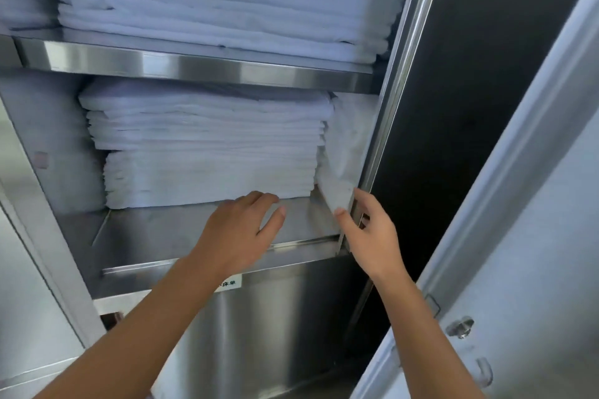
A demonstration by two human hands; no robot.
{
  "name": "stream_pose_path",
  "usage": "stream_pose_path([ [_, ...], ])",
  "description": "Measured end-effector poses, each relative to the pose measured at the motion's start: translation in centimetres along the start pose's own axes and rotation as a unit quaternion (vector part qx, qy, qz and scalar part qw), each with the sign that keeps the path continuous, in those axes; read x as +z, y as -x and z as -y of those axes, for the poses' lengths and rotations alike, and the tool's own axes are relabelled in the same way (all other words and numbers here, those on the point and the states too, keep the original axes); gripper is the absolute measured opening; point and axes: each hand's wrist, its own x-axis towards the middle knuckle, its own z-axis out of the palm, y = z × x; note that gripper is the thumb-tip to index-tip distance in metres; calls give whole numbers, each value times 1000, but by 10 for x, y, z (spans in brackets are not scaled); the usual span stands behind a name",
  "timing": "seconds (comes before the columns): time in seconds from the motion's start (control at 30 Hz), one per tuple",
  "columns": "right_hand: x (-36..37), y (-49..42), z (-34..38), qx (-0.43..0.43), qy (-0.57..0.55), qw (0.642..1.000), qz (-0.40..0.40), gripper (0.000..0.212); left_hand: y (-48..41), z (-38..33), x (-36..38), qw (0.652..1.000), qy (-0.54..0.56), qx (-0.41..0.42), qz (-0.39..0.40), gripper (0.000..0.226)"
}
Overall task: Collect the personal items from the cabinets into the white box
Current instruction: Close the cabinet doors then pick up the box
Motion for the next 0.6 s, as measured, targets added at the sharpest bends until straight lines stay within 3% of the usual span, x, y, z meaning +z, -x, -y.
stream_pose_path([
  [0.3, 10, -79, -43, 76, -43, 994, -64, 65, -63, 26, 42, 999, -19, 30, 22, 40],
  [0.6, 48, -91, -58, 31, -91, 984, -153, 43, -82, 67, 57, 998, -16, 20, 49, 43],
])
